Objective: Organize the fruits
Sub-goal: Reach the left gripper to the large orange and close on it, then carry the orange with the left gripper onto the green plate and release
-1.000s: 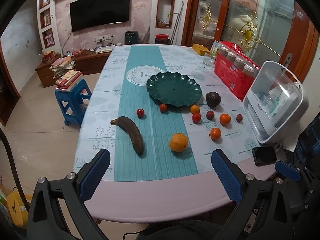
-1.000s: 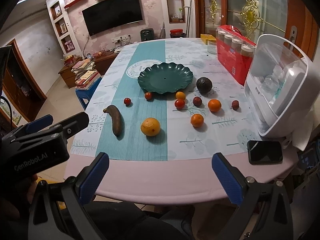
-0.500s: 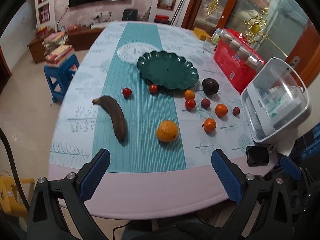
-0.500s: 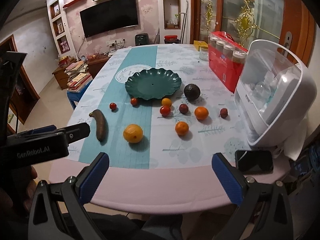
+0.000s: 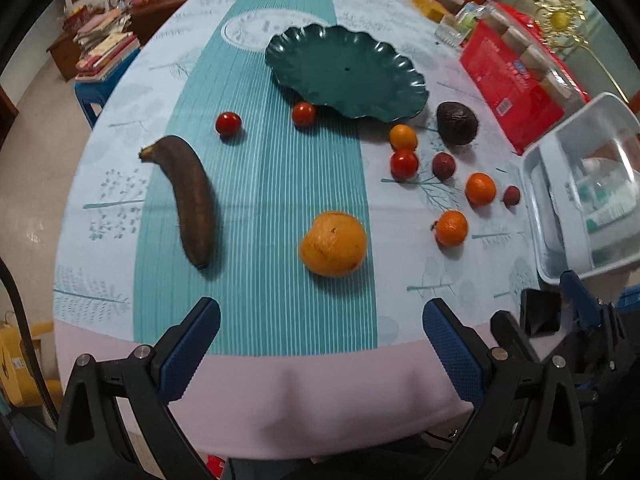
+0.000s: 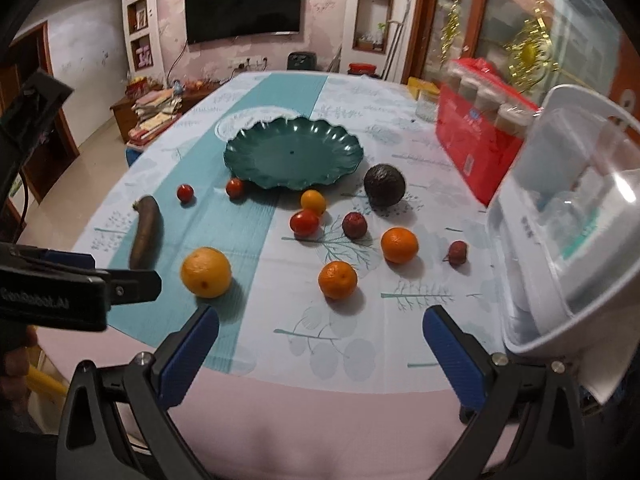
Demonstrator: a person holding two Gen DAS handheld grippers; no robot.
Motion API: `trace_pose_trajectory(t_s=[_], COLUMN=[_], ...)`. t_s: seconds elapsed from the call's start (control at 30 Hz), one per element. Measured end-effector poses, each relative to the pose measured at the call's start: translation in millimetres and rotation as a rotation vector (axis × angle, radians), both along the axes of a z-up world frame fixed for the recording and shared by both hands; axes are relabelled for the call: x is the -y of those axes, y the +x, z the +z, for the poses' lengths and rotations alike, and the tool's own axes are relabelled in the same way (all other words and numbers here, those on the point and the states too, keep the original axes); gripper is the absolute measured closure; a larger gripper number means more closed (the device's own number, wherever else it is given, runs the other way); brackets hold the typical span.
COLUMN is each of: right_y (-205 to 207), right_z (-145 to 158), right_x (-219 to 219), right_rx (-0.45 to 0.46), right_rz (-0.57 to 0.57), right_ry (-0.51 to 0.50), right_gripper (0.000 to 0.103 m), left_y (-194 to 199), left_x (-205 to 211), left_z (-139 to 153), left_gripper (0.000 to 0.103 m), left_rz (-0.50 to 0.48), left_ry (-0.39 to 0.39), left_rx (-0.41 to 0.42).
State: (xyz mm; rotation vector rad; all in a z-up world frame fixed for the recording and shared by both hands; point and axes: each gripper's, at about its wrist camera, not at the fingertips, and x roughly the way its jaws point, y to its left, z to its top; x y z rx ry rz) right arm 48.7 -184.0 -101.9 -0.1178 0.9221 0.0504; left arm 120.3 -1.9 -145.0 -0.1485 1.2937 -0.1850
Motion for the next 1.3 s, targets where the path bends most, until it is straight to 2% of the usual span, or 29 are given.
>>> trace_pose_trajectory(t_s=[0.27, 0.47, 0.63, 0.7, 0.93, 0.97, 1.0, 1.13, 1.3], right_y=[37.5, 58.1, 70.4, 74.2, 81.3, 81.9, 82.6, 83.1, 85.6], right_z=[-46.1, -70.5, -83.7, -88.2, -97.7, -98.3, -98.9, -98.4, -97.3], right_x=[8.2, 16.1, 19.6, 21.6, 19.8, 19.0, 18.9, 19.7, 23.1], right_rx=[-0.086, -0.138, -0.157, -0.172, -0.194, -0.194, -0.194, -0.191, -0.217], right_rz=[0.068, 0.133, 0.2, 0.209, 0.24, 0.241, 0.241, 0.232, 0.185], right_ry=[-0.023, -0.04, -0.05, -0.04, -0.031, -0.036, -0.04, -0.04, -0.002], right_gripper=[0.012, 0.024, 0.032, 0.036, 0.048, 0.05, 0.052, 0.062, 0.063], left_y=[38.6, 52.3, 58.2, 59.1, 62.0, 62.1, 62.2, 59.8, 50.6], left_x=[11.6, 18.6, 24.5, 26.2, 27.2, 27.6, 27.7, 26.0, 16.6], left_z=[-40.9, -65.2, -80.0, -84.1, -87.8, -87.6, -86.9, -86.1, -84.5], left_gripper=[0.003, 0.008, 0.02, 0.026, 0.037, 0.04, 0.048, 0.049, 0.05], left_rz=[0.064, 0.104, 0.122, 0.127, 0.144, 0.142, 0.138, 0.131, 0.13], left_ry=[-0.004, -0.002, -0.015, -0.015, -0.004, -0.002, -0.009, -0.023, -0.029], left_rx=[-0.072, -0.138, -0.182, -0.19, -0.177, -0.176, -0.174, -0.179, -0.192])
